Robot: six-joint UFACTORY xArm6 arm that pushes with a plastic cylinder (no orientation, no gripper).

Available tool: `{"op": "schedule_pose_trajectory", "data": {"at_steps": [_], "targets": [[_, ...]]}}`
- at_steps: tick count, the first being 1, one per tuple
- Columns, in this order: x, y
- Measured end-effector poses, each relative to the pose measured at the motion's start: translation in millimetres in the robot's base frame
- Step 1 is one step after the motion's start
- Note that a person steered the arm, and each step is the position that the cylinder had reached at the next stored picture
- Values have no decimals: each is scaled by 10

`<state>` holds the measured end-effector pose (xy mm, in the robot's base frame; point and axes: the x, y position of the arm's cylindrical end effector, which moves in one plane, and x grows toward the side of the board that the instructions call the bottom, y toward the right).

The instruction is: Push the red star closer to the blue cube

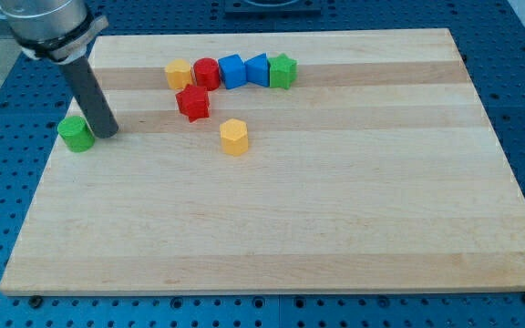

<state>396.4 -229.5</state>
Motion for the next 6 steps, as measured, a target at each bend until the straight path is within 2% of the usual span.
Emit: {"op": "schedule_pose_trajectory", "data": {"at_steps": [2,4,6], "targets": [[-211,473],[-241,1256],[-117,1293]]}}
